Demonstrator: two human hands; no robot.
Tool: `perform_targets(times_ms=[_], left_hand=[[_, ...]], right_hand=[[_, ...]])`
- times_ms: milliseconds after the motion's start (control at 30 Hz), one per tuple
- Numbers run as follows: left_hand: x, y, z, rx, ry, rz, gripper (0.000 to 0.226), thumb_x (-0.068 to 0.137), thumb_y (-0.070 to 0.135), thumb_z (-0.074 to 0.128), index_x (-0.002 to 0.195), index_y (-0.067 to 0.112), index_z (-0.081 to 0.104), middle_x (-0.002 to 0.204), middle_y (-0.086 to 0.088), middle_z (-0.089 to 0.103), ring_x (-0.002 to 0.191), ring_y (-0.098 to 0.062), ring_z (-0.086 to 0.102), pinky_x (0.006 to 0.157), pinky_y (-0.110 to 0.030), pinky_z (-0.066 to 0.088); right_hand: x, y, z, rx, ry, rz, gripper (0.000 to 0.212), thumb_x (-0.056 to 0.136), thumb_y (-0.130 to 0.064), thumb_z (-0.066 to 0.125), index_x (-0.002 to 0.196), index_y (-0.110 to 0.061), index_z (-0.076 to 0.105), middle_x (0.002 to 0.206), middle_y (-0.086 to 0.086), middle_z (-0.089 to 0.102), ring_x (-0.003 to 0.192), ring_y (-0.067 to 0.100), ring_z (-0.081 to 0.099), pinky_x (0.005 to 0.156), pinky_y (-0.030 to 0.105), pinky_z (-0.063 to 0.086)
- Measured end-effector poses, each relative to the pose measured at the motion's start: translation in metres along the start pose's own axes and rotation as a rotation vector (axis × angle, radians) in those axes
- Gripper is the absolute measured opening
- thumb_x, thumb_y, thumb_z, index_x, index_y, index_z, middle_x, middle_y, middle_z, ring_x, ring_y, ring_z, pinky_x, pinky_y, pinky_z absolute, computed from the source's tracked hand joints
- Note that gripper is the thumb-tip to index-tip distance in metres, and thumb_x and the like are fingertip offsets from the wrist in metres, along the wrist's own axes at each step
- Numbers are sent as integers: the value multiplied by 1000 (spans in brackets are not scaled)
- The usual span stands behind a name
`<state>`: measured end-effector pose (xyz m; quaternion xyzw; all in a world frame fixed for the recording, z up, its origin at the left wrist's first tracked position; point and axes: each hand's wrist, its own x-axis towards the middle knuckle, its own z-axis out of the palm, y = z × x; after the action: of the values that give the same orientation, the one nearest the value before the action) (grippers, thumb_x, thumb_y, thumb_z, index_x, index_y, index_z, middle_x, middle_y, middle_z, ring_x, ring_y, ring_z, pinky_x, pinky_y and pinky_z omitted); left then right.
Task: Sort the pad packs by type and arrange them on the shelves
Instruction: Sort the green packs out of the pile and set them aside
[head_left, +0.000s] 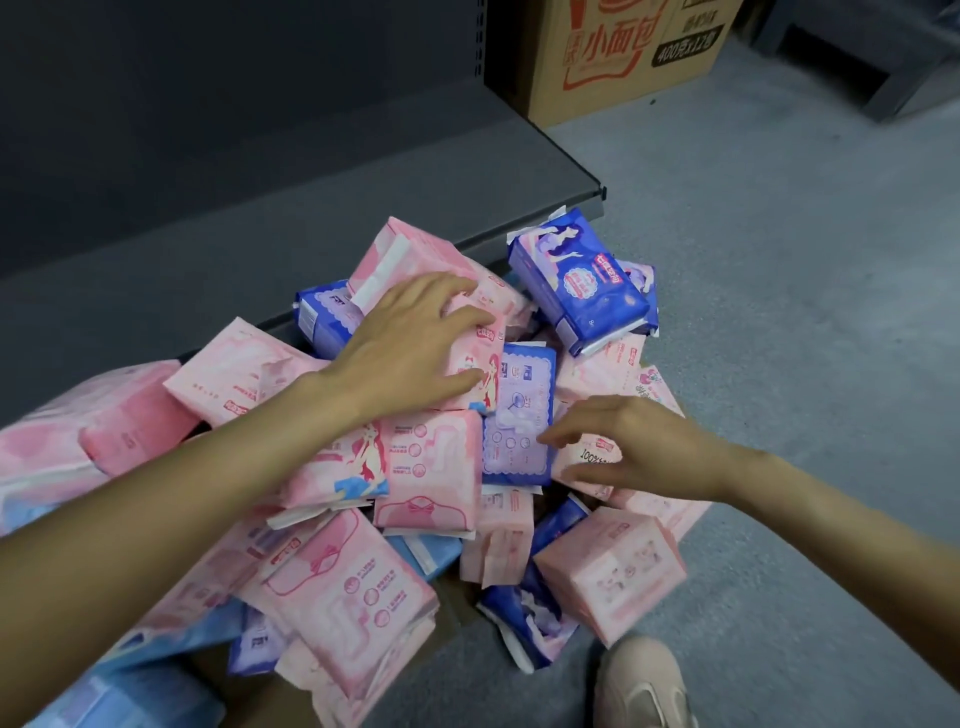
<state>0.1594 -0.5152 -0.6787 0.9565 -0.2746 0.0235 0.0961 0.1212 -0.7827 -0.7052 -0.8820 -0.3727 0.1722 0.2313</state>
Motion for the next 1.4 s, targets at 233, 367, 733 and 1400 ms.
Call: perform_targets(times_ms=[233, 367, 733, 1400], left_hand=[[-32, -19, -45, -18, 319, 68, 30, 89, 39, 50, 105, 21, 68, 95, 9, 68, 88, -12, 56, 75, -24, 41], [-86, -52, -80, -23, 329, -99, 23, 87, 37, 48, 88, 24, 66, 72, 13, 63, 66, -11, 60, 57, -25, 48], [-299, -240, -129, -28, 455, -937, 41, 73, 34, 61, 111, 19, 64, 106, 4, 63, 100, -19, 59, 84, -30, 45], [-338, -482, -77, 345, 229, -933, 90, 76, 66, 60, 147, 20, 28, 141, -5, 36, 126, -24, 31, 106, -37, 31]], right_hand=[[52, -52, -30, -68, 372, -137, 25, 89, -41, 50, 98, -25, 67, 70, -20, 62, 56, -1, 50, 55, 25, 49], [108, -100, -48, -143, 422, -315, 23, 86, -34, 50, 95, -21, 68, 72, -12, 67, 55, 3, 53, 53, 25, 50], [358, -283, -2, -429, 152, -619, 37, 92, -33, 52, 128, -25, 51, 123, -2, 54, 114, 20, 47, 88, 38, 46], [707, -418, 107, -263, 28, -491, 51, 102, -29, 37, 150, -20, 23, 157, 0, 24, 145, 19, 16, 115, 46, 22]])
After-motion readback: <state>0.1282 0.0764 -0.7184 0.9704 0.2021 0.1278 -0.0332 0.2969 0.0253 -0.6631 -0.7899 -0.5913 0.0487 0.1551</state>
